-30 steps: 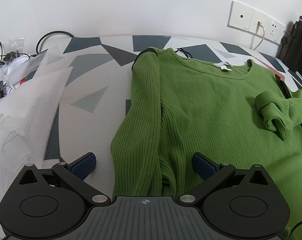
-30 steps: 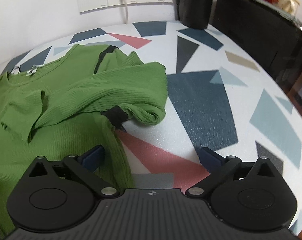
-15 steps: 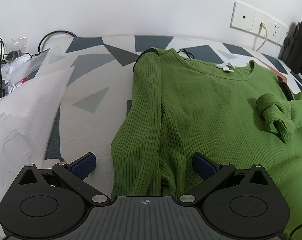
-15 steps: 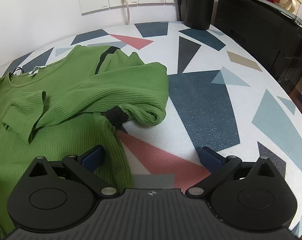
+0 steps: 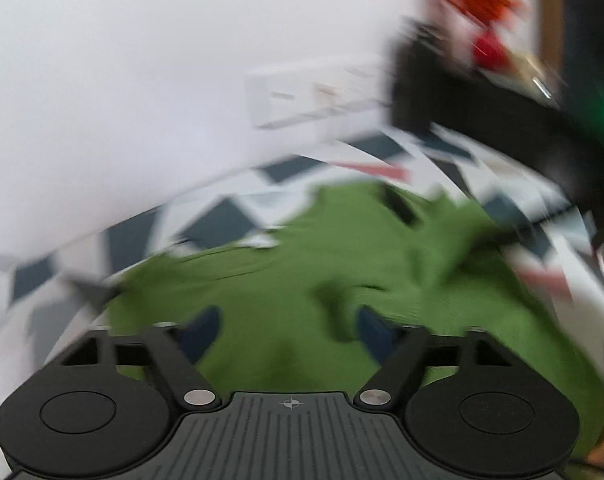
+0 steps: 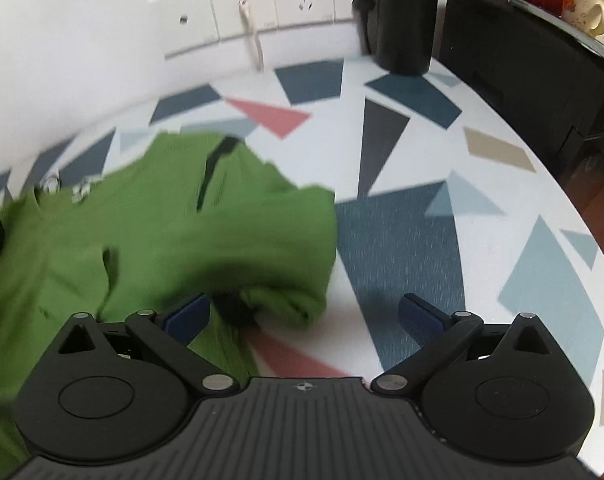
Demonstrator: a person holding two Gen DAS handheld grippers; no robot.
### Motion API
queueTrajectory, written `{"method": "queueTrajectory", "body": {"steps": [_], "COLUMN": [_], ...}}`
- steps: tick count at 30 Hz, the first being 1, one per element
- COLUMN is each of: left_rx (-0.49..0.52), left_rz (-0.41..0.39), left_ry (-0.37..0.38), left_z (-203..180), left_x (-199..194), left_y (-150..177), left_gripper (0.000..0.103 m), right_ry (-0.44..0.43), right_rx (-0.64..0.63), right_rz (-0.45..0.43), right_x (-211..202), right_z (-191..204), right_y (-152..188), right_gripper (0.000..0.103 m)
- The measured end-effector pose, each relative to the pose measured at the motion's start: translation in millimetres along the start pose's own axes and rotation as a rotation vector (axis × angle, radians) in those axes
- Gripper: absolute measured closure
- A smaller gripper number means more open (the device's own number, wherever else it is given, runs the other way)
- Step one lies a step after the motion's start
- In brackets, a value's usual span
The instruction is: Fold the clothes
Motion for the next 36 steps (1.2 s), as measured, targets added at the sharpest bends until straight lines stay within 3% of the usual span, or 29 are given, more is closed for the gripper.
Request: {"method": "queueTrajectory", "body": {"steps": [5, 8, 10, 14, 16, 20, 24, 33, 34, 36], "left_rx": [0.12, 0.116, 0.074, -0.213, -0.379, -0.53, -0.603, -0.681, -0.69, -0.708], "left_rz": [0.065, 0.029, -0.026, -0.133, -0.168, -0.068, 0.022, 0.074, 0.079, 0.088], "left_ry": [-0.014, -0.008, 0.002, 0.014, 0.012, 0.072, 0.103, 0.134, 0.138, 0.145], "left_z": [-38.7, -43.1, -33.8, 15.7, 46.4, 78.5, 81.5, 89.5, 90.9, 93.8], "left_x": [38.7, 38.3, 31.9, 2.4, -10.7, 2.9, 23.6, 36.6, 37.4, 39.1], "left_y": [-9.1, -11.2, -14.3, -21.0, -16.6, 7.5, 33.9, 56.8, 58.4, 61.6], "left_gripper": [0.071, 0.098, 0.099, 0.099, 0.099, 0.099, 0.099, 0.095, 0.093, 0.057], "right_ry": [0.017, 0.021, 0.025, 0.03, 0.018, -0.027, -0.041, -0.063, -0.051, -0.029], "right_rx": [-0.008, -0.014, -0.014, -0.014, -0.03, -0.121, -0.233, -0.345, -0.354, -0.363], "right_rz": [-0.008, -0.011, -0.012, -0.03, -0.045, -0.048, -0.019, -0.008, -0.007, -0.01], "right_x": [3.9, 6.1, 7.3, 5.6, 2.7, 0.1, 6.2, 8.9, 10.9, 15.0], "right_z": [0.4, -1.0, -2.7, -3.6, -1.3, 12.5, 33.3, 67.6, 70.1, 73.9], "right_y": [-3.5, -1.6, -0.9, -2.3, -3.3, 5.0, 21.1, 40.6, 41.6, 43.1], "right_gripper": [0.001, 0.001, 0.001, 0.001, 0.001, 0.005, 0.01, 0.011, 0.011, 0.016]}}
Point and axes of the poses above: each gripper's, at about its wrist camera, not at the fingertips, and x roughly the way its jaws point, z to its left, y to its underside, the point moved 2 cm from there along x, roughly the way its jaws point, and after that the axes turned 15 degrees about z, right-handed, at the moved point
